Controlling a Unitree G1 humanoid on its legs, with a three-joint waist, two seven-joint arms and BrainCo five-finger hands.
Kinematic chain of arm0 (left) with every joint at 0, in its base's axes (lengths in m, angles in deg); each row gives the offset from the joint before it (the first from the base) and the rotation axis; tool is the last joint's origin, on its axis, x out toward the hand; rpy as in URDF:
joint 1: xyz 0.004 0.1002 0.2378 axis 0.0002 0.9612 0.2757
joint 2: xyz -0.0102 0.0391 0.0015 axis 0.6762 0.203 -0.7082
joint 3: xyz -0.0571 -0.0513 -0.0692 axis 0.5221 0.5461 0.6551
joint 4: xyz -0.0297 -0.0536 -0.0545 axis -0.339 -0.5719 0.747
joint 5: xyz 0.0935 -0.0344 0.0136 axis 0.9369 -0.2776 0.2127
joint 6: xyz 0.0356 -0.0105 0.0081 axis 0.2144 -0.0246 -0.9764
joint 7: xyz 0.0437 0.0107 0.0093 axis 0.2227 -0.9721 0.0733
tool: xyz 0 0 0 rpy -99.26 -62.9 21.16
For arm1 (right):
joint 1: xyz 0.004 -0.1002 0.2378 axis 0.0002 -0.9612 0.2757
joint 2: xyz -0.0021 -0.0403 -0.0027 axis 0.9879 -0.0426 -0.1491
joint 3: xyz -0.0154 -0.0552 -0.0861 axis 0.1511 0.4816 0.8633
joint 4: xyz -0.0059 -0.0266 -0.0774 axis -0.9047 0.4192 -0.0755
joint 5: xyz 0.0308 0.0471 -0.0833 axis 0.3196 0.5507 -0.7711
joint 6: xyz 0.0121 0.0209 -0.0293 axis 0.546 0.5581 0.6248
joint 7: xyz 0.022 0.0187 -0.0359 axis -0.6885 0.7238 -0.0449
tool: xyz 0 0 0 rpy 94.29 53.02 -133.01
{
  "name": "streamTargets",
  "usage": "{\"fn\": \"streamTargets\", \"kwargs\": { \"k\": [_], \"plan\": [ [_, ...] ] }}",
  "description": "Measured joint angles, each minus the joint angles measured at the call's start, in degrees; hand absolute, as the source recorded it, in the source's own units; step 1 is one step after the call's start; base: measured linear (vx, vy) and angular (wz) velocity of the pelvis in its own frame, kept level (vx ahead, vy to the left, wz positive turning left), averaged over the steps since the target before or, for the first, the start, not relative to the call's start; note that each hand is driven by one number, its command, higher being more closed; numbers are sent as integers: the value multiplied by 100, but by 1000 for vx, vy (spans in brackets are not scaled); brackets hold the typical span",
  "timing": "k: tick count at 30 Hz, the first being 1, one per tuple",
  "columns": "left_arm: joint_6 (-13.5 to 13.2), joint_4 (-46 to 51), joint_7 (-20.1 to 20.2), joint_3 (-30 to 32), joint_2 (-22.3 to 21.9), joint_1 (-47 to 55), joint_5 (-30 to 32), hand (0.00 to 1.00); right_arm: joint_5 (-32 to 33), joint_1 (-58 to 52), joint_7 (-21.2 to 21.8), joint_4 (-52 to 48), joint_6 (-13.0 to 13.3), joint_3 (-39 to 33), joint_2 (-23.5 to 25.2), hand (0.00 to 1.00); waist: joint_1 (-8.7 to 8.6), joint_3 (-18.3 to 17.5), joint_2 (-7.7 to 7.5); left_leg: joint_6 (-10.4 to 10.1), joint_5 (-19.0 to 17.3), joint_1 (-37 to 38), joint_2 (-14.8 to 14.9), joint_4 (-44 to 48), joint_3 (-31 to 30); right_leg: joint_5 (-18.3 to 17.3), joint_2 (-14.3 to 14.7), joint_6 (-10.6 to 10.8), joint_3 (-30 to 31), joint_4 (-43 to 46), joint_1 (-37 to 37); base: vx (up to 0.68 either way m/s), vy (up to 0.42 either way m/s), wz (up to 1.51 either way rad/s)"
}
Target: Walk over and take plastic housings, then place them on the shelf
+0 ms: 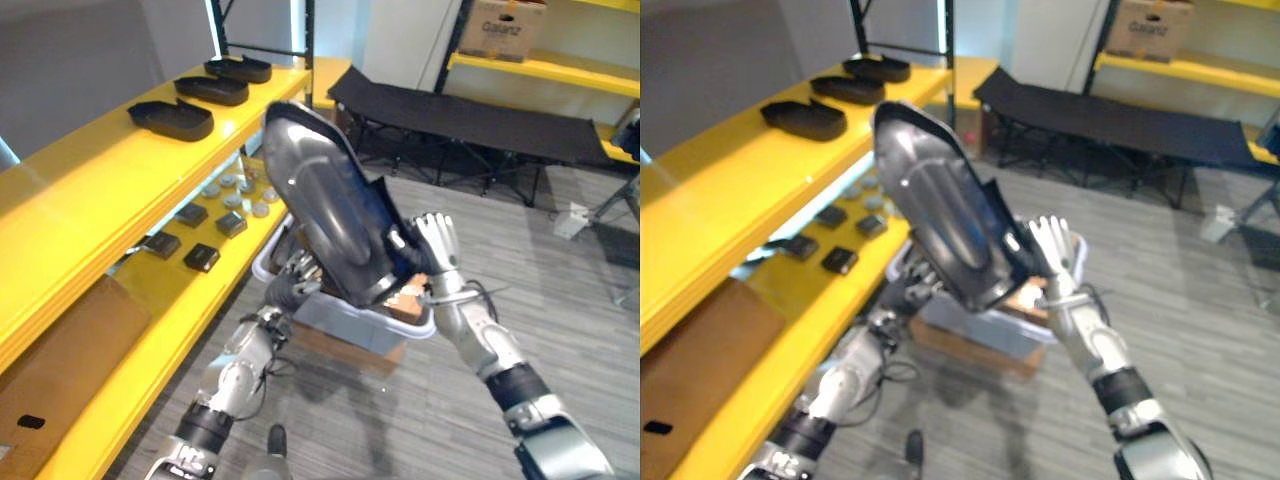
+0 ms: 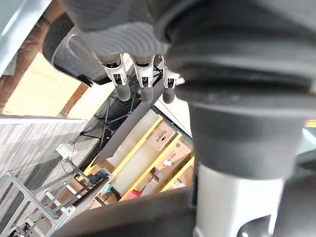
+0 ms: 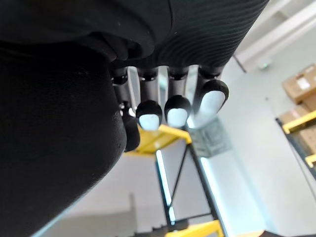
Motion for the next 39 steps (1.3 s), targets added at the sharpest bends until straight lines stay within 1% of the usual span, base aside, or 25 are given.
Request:
{"fn": "streamTargets", "kwargs": {
  "k": [3, 11, 12, 13, 14, 16, 18, 21, 24, 27, 28, 30, 31, 35, 39],
  "plan": [
    [0, 0, 13, 0, 4, -1, -2, 0, -122, 0, 13, 7, 5, 197, -15, 100, -1, 0, 2, 2, 1, 1, 0, 0, 0, 0, 1, 0, -4, 0, 1, 0, 0, 0],
    [-2, -17, 195, -9, 89, -6, -68, 0, -340, 43, 14, 222, -37, 395, -16, 100, 0, -2, 22, 3, 3, 19, -2, 0, -3, 2, 0, -2, -4, -2, 22, 0, 0, 0],
    [-2, -21, 251, -18, 89, -18, -75, 0, -359, 55, 15, 282, -40, 443, -16, 100, 0, -2, 22, 3, 3, 21, -1, 0, -3, 3, 1, -3, -4, -4, 25, 0, 0, 0],
    [-1, -22, 399, -35, 89, -25, -125, 0, -468, 56, 17, 335, -47, 495, -16, 100, 1, -4, 25, 3, 3, 22, -1, 0, -4, 4, 1, -4, -3, -5, 27, 0, 0, 0],
    [-2, -22, 438, -45, 89, -26, -143, 0, -485, 58, 17, 354, -51, 525, -16, 100, 0, -4, 26, 3, 3, 24, -1, 0, -3, 5, 1, -4, -1, -6, 28, 0, 0, 0],
    [-1, -33, 575, -87, 85, -31, -347, 0, -561, 60, 18, 425, -62, 572, -9, 100, 0, -6, 30, 3, 3, 24, -1, 0, -2, 6, 1, -5, 0, -8, 28, 0, 0, 0],
    [-3, -34, 586, -103, 91, -32, -351, 0, -561, 81, 19, 470, -120, 573, -8, 100, -1, -12, 40, 3, 3, 24, 0, 0, 0, 10, 2, -7, 3, -13, 27, 0, 0, 0],
    [-3, -89, 602, -155, 88, -52, -525, 0, -560, 152, 33, 492, -265, 573, -8, 100, -2, -43, 91, 3, 3, 26, 1, 0, 6, 19, 2, -9, 8, -22, 27, 0, 0, 0],
    [-15, -188, 601, -259, 96, -128, -528, 0, -557, 175, 38, 521, -349, 573, -9, 100, -2, -80, 154, 4, 4, 34, 8, 0, 15, 23, 4, -10, 9, -25, 29, 0, 0, 0],
    [-15, -189, 560, -312, 90, -128, -564, 0, -555, 176, 34, 534, -399, 572, -9, 100, -2, -86, 161, 3, 4, 61, 29, 0, 36, 27, 11, -16, 29, -27, 39, 0, 0, -4],
    [-20, -189, 502, -313, 90, -131, -564, 0, -555, 176, 33, 535, -393, 572, -9, 100, -2, -86, 162, 3, 4, 67, 36, -1, 43, 28, 11, -17, 35, -27, 39, 0, 0, -5],
    [-54, -190, 216, -310, 89, -133, -556, 0, -558, 176, 32, 547, -371, 573, -8, 100, -2, -86, 161, 4, 4, 83, 40, -1, 54, 31, 12, -19, 44, -26, 48, 0, 0, -2],
    [-56, -190, 155, -311, 88, -135, -553, 0, -558, 176, 32, 553, -367, 573, -8, 100, -2, -86, 161, 4, 4, 83, 40, -1, 53, 31, 12, -19, 44, -26, 50, 0, 0, 0],
    [-54, -209, 117, -301, 83, -135, -500, 0, -562, 176, 16, 563, -234, 586, 9, 100, 7, -86, 160, 4, 4, 83, 39, -2, 47, 36, 10, -18, 40, -26, 54, 0, 0, 0],
    [-54, -320, 80, -287, 53, -135, -498, 0, -634, 177, 6, 563, -241, 656, 40, 100, 15, -86, 159, 4, 4, 83, 39, -1, 38, 36, 10, -18, 31, -29, 59, 0, 0, 0]
  ]
}}
